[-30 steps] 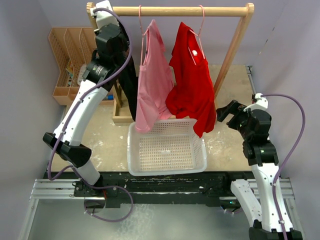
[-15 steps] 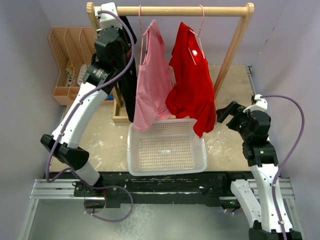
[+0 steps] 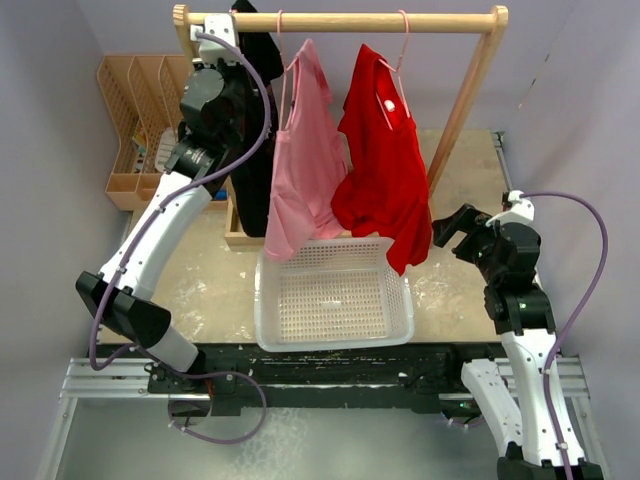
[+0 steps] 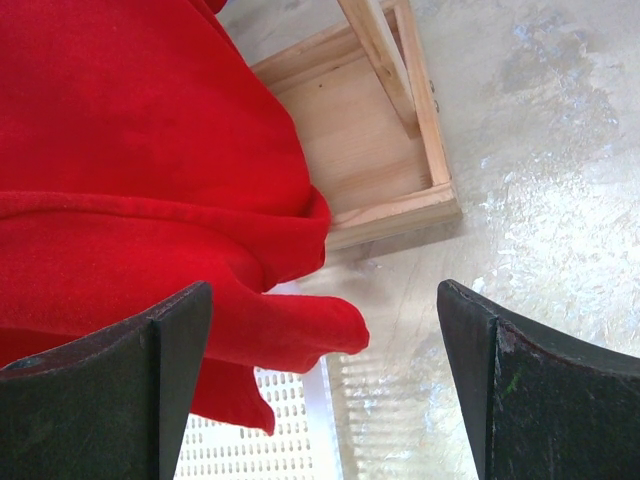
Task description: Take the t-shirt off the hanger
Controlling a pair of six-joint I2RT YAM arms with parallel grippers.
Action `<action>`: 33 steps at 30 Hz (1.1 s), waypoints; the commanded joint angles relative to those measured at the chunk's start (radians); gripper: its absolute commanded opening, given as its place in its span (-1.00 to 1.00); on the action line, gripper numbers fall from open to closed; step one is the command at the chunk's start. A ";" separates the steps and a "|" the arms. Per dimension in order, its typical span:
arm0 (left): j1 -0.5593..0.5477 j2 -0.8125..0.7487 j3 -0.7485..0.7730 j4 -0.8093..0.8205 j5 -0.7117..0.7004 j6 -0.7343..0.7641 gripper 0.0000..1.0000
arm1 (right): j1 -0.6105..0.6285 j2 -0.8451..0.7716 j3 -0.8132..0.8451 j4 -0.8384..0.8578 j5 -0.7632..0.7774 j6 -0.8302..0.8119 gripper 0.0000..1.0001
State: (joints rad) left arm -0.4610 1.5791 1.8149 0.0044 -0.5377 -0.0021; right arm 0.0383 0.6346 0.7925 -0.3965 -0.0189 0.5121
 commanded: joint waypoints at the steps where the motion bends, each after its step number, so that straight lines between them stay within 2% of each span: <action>1: 0.029 -0.050 -0.001 0.241 0.094 0.028 -1.00 | 0.002 -0.003 0.002 0.048 -0.010 -0.016 0.90; 11: 0.035 -0.064 -0.001 0.271 0.152 0.032 -1.00 | 0.002 -0.005 0.001 0.044 0.000 -0.021 0.90; 23: 0.036 -0.174 -0.133 0.347 0.171 0.065 -1.00 | 0.002 -0.002 -0.007 0.057 -0.005 -0.021 0.90; 33: 0.036 -0.258 -0.221 0.261 0.158 0.068 -1.00 | 0.002 -0.001 -0.003 0.061 0.001 -0.011 0.90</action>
State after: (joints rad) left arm -0.4320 1.4002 1.6135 0.1761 -0.3923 0.0498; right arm 0.0383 0.6346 0.7834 -0.3824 -0.0181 0.5056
